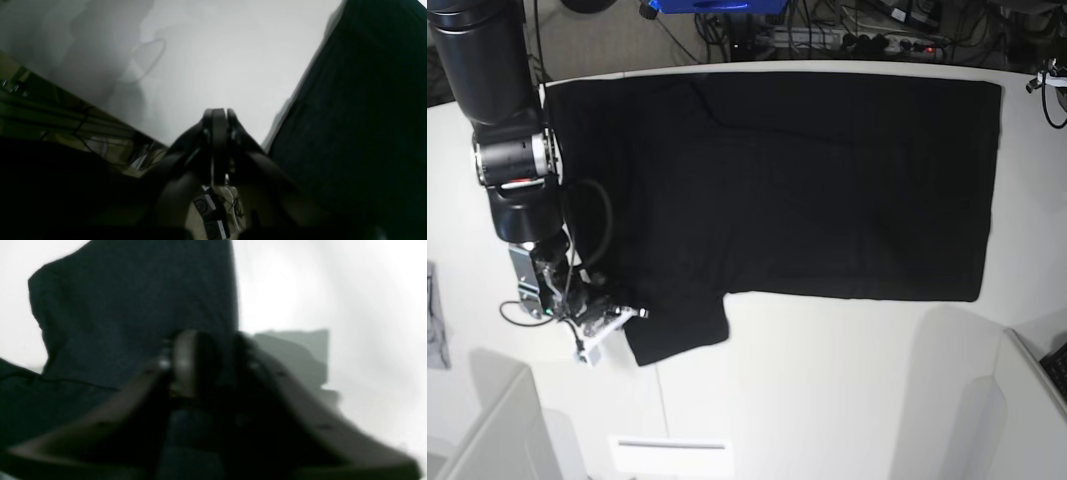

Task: Fold the T-shirt properly
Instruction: 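Move both grippers down to the shirt's hem corners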

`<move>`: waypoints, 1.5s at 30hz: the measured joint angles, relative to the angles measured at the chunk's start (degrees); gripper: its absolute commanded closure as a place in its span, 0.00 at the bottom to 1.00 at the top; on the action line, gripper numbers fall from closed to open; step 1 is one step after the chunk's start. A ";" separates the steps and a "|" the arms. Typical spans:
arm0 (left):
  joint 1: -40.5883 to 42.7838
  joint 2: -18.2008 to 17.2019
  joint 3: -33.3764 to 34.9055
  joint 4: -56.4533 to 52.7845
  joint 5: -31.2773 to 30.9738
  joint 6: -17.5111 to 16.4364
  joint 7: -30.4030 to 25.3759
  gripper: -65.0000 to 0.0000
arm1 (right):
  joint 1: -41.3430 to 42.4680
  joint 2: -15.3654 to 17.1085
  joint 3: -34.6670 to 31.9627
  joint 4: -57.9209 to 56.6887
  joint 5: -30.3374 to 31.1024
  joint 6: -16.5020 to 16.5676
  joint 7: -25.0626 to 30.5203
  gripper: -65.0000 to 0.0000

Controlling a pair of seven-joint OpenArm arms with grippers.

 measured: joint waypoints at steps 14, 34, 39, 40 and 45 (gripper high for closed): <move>-10.99 -6.40 5.22 -1.27 7.28 4.33 0.57 0.07 | -0.11 -0.02 0.00 -0.09 0.04 0.00 -0.02 1.00; -43.85 -13.99 31.69 -38.34 28.35 4.13 -3.91 0.08 | -0.31 0.00 -0.26 2.10 -0.61 -0.15 -2.38 1.00; -51.19 -14.36 36.96 -50.40 33.33 4.15 -8.28 0.08 | -0.26 0.13 -0.26 2.10 -0.68 -0.15 -2.21 1.00; -52.26 -14.34 37.70 -52.89 33.70 4.15 -9.60 0.08 | -0.28 0.07 -0.26 2.10 -0.61 -0.15 -2.16 1.00; -58.14 -14.34 41.79 -64.65 34.73 4.13 -13.94 0.08 | -0.28 0.11 -0.26 2.10 -0.57 -0.17 -1.97 1.00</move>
